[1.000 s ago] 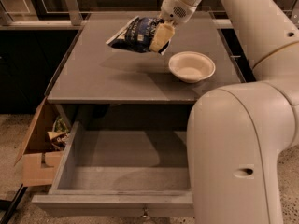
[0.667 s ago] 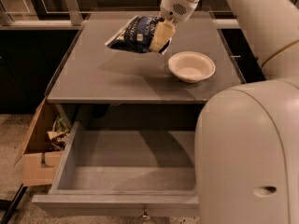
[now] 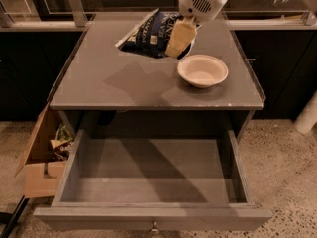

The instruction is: Place blue chip bag into top drawer

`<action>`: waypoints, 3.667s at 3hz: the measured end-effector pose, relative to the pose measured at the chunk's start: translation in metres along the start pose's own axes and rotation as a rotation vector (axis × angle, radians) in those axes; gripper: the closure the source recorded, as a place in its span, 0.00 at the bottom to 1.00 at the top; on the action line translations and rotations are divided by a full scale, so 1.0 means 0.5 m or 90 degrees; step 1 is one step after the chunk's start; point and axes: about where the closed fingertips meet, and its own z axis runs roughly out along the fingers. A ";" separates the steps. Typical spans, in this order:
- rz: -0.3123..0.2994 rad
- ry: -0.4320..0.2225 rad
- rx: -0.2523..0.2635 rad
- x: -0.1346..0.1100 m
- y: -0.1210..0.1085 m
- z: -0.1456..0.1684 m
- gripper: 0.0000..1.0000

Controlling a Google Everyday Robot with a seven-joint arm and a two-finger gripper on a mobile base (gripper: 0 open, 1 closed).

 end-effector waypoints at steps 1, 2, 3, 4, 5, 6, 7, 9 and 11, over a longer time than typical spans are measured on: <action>0.035 -0.008 0.048 0.033 0.063 -0.036 1.00; 0.072 -0.043 0.076 0.094 0.126 -0.014 1.00; 0.070 -0.056 0.084 0.091 0.138 -0.013 1.00; 0.119 -0.083 0.104 0.135 0.158 0.008 1.00; 0.172 -0.093 0.139 0.189 0.180 0.030 1.00; 0.209 -0.082 0.147 0.235 0.195 0.073 1.00; 0.257 -0.078 0.138 0.277 0.222 0.120 1.00; 0.316 -0.067 0.136 0.325 0.262 0.165 1.00; 0.368 -0.067 0.151 0.369 0.274 0.224 1.00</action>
Offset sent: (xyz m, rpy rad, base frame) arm -0.1056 -0.0422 -0.0427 0.1705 -0.1182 -0.1952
